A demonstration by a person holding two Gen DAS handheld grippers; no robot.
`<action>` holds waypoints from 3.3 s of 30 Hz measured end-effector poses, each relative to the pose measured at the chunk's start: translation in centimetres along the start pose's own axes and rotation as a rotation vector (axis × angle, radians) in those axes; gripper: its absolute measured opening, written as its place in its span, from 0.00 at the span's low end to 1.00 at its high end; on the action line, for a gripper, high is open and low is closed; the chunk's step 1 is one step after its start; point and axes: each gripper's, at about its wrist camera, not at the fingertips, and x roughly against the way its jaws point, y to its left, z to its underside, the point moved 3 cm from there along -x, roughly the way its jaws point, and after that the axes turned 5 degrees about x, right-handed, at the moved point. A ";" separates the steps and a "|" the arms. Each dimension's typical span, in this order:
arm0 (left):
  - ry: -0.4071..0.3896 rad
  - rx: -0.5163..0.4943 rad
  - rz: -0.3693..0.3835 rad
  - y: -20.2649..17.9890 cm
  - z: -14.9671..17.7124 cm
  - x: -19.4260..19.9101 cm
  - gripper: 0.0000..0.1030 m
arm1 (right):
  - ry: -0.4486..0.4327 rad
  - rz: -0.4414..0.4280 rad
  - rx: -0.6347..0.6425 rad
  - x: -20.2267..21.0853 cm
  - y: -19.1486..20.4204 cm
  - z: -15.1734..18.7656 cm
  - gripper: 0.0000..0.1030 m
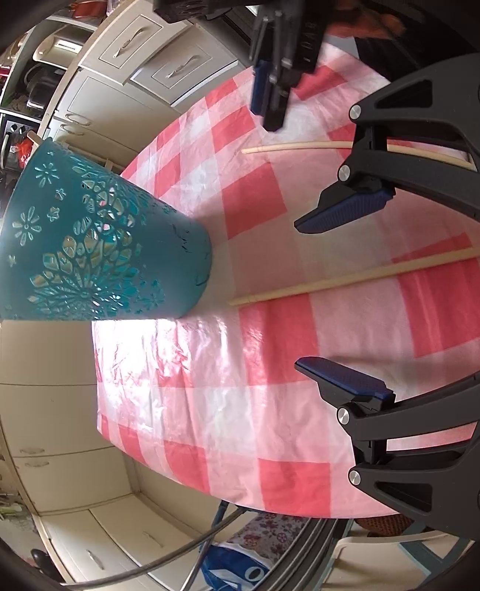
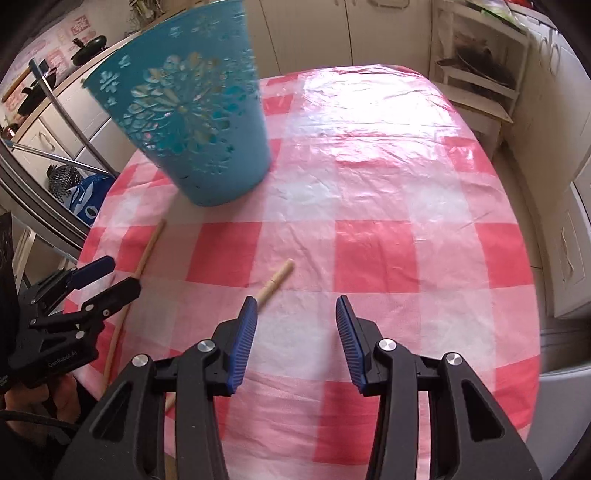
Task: Organize utensils
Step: 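Close the right tool on one chopstick while the left tool grasps the other, then lift the left tool's chopstick over the basket and open it while the right tool holds its chopstick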
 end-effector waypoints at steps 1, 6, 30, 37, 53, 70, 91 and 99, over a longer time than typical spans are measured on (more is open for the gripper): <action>-0.002 -0.007 -0.009 -0.2 -0.2 -0.1 0.64 | 0.003 0.012 0.023 -0.2 0.7 0.0 0.42; 0.000 -0.036 -0.026 -0.8 -1.2 -0.7 0.64 | -0.005 0.075 0.228 -1.1 3.8 0.6 0.33; 0.036 -0.083 -0.042 -1.9 -1.3 -2.8 0.64 | -0.021 0.116 0.573 -0.3 3.7 1.5 0.09; 0.018 -0.104 -0.023 -2.2 -1.6 -3.0 0.35 | -0.028 0.115 0.566 -0.3 3.7 1.4 0.08; 0.058 -0.146 -0.065 -2.8 -2.2 -3.4 0.08 | -0.021 0.051 0.474 -0.4 2.4 1.0 0.08; -0.727 -0.020 0.215 -4.9 -12.8 15.0 0.04 | -0.250 -0.094 0.075 1.5 -0.7 -1.7 0.06; -0.879 0.297 0.173 -1.7 -19.4 9.5 0.04 | -0.505 -0.108 -0.026 6.3 -2.9 -2.8 0.06; -0.939 0.291 0.123 -2.3 -20.6 10.5 0.04 | -0.513 -0.102 -0.025 6.4 -3.1 -2.7 0.06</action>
